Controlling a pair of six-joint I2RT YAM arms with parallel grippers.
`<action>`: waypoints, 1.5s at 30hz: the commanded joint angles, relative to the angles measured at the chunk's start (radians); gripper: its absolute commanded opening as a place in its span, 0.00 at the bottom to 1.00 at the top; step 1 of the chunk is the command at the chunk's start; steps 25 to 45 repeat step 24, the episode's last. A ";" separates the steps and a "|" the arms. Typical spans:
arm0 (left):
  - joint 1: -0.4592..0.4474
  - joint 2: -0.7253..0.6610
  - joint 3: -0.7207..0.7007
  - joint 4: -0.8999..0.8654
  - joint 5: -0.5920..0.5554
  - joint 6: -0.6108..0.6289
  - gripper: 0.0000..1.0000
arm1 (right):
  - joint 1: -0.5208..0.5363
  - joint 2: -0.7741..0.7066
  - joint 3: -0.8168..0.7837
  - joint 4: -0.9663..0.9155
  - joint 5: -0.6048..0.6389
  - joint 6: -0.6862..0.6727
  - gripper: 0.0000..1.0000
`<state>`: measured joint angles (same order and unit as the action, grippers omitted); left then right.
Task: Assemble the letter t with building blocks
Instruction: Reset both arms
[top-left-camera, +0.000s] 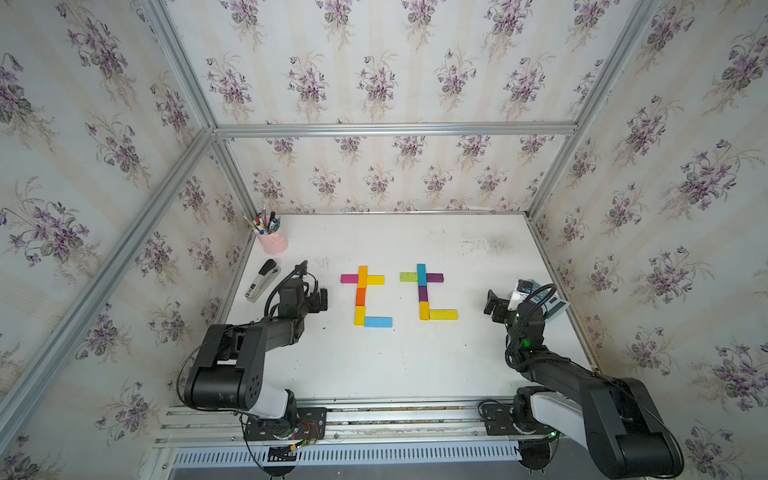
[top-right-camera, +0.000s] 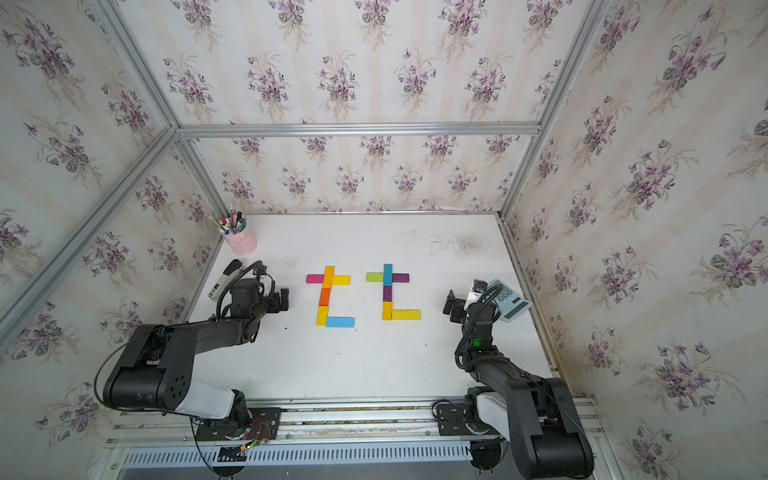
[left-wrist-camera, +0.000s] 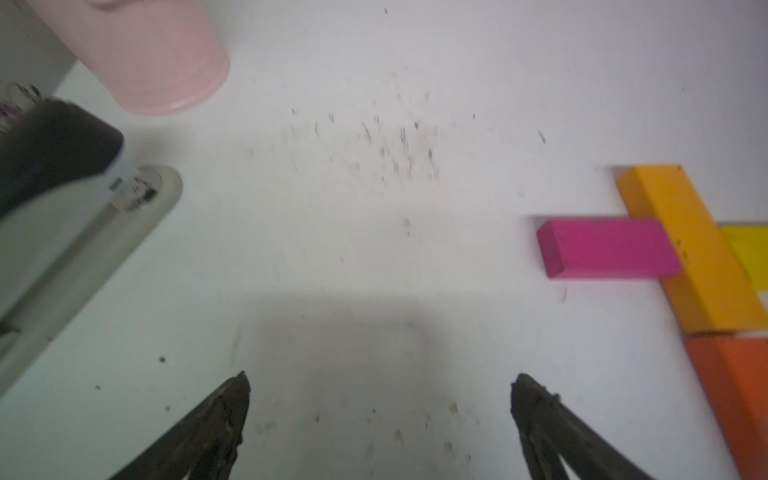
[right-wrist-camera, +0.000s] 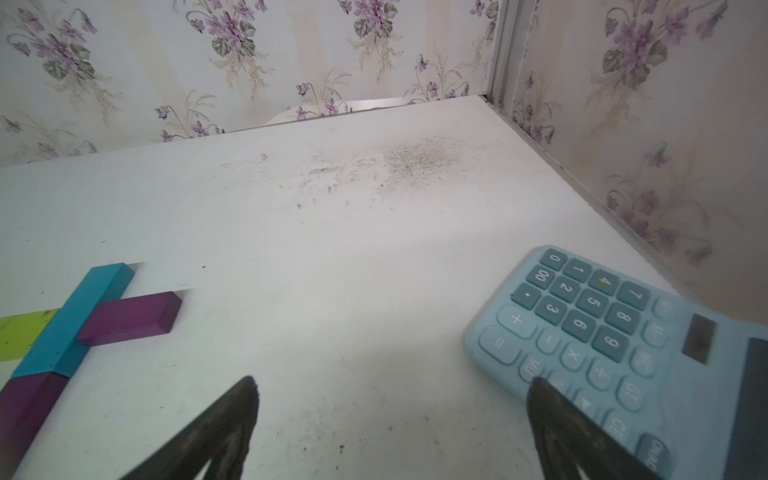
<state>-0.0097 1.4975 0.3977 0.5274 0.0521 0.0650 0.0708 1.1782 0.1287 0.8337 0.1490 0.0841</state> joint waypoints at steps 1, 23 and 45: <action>-0.001 -0.003 0.039 0.194 0.056 0.037 1.00 | -0.002 0.076 0.004 0.287 -0.059 -0.035 1.00; 0.004 0.003 0.064 0.153 -0.005 0.001 1.00 | -0.005 0.351 0.092 0.429 -0.056 -0.089 1.00; 0.005 0.003 0.064 0.152 -0.005 0.001 1.00 | -0.002 0.350 0.089 0.434 -0.052 -0.091 1.00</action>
